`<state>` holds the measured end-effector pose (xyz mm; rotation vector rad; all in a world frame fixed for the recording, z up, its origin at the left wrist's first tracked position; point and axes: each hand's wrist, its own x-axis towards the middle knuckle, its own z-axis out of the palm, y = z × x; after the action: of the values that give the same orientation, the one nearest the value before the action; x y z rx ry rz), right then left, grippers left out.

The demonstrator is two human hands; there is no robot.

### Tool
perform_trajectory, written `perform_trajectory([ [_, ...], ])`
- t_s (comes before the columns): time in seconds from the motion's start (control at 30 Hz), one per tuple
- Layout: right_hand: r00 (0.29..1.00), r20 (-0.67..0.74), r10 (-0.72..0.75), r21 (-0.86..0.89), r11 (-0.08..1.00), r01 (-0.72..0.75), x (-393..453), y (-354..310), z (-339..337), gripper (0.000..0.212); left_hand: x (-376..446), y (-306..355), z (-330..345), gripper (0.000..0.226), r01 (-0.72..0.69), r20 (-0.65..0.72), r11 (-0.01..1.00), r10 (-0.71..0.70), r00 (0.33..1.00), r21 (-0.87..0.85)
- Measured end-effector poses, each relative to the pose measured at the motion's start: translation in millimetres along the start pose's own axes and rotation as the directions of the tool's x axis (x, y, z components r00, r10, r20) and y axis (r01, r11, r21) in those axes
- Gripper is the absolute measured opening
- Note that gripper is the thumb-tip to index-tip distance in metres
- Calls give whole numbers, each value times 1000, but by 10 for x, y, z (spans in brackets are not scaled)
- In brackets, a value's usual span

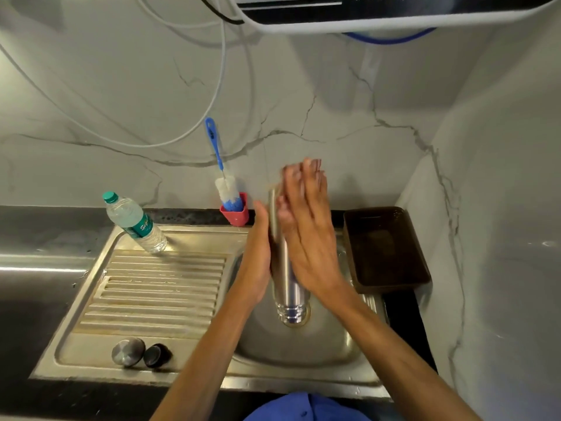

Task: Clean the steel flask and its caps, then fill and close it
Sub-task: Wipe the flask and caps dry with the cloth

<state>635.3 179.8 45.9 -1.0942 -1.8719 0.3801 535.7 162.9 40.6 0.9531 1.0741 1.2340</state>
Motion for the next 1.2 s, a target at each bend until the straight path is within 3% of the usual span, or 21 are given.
perform_trajectory([
  [0.07, 991, -7, 131, 207, 970, -127, 79, 15, -61, 64, -3, 69, 28, 55, -90, 29, 993, 88, 996, 71],
  [0.17, 980, 8, 197, 337, 923, -188, -26, 85, -55, 68, 48, 66, 51, 71, -102, -121, 979, 125, 985, 176],
  [0.3, 984, 176, 33, 213, 974, -71, -512, 85, 27, 63, 203, 134, -59, 95, 32, -304, 999, -41, 952, -36],
  [0.43, 943, 276, -185, 19, 982, 187, -798, 200, 138, 62, 293, 181, -149, 113, 16, -282, 993, -48, 958, -113],
  [0.5, 943, 263, -204, -4, 977, 213, -625, 197, 105, 62, 222, 181, -110, 99, -21, -231, 992, -7, 973, -120],
  [0.6, 986, 154, -58, 95, 994, 44, -195, -25, -3, 58, 76, 149, 36, 70, -82, -176, 994, 68, 982, -75],
  [0.67, 988, 128, 86, 216, 970, -113, 88, -126, -64, 59, 52, 79, 64, 67, -85, -151, 991, 69, 986, -106],
  [0.77, 987, 109, 121, 384, 911, -154, 231, -129, -76, 58, 92, 174, 25, 80, -123, -213, 991, 108, 971, -55],
  [0.87, 982, 189, 8, 264, 963, -58, -147, -101, -16, 69, 234, 348, -121, 101, -112, -310, 988, 74, 948, -105],
  [0.93, 950, 254, -183, 141, 978, 151, -466, -38, 58, 73, 304, 433, -241, 102, -91, -308, 983, 37, 951, -161],
  [0.97, 930, 267, -254, 79, 967, 242, -525, 1, 89, 73, 325, 431, -266, 103, -68, -267, 982, 19, 964, -176],
  [1.03, 937, 223, -269, -6, 961, 277, -387, 19, 112, 73, 250, 371, -203, 94, -57, -150, 983, 31, 988, -173],
  [1.1, 979, 111, -172, 18, 985, 171, -117, -88, 91, 69, 166, 169, -71, 63, -67, -127, 983, 46, 991, -169],
  [1.2, 987, 87, 138, 279, 947, -157, 304, -114, -117, 60, -7, 0, 107, 59, 18, -139, 979, -47, 989, -201],
])
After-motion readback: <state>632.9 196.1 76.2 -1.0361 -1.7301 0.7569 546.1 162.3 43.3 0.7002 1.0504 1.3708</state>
